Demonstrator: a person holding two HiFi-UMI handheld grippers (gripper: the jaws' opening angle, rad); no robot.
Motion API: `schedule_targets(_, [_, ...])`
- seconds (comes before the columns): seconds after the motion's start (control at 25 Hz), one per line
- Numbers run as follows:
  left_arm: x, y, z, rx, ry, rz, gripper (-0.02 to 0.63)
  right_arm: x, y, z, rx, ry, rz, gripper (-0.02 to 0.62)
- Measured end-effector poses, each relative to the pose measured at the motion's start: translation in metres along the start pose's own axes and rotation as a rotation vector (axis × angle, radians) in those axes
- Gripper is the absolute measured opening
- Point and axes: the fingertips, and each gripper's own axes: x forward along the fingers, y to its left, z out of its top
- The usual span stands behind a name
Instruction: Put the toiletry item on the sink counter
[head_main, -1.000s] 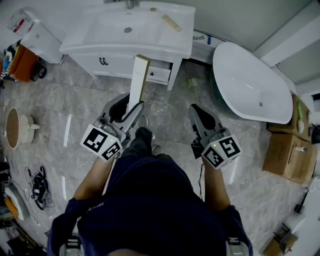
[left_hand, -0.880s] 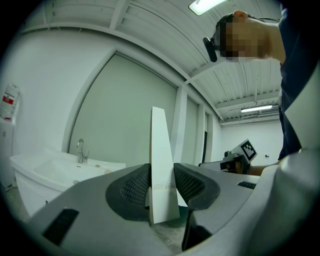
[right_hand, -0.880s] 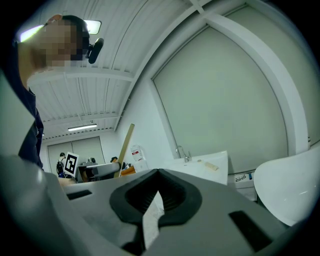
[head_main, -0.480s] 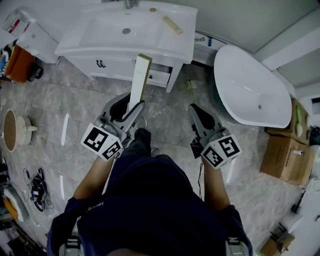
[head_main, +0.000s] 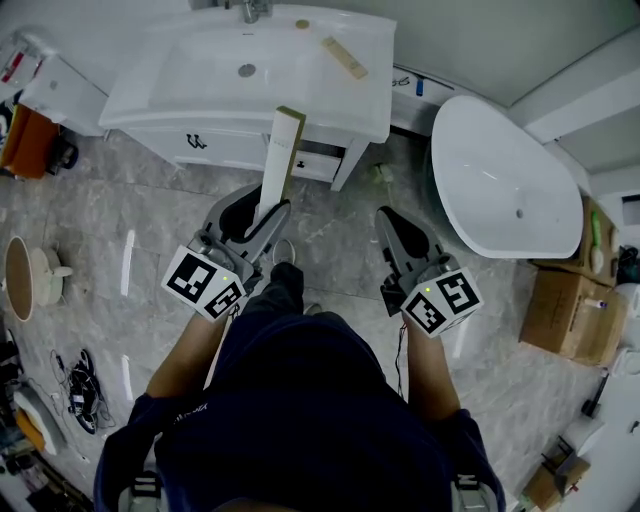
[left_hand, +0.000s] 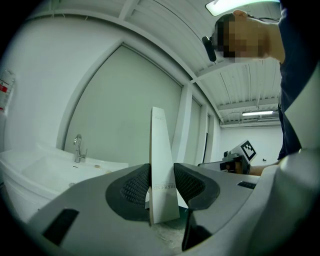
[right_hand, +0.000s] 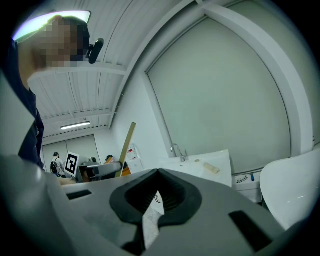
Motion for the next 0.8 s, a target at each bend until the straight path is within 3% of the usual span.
schedule_targets(0.8, [0.038,0.113,0.035,-0.011,-0.013,-0.078,0.169,0.112,-0.014,0.033,-0.016,0.004,-0.066,0.005])
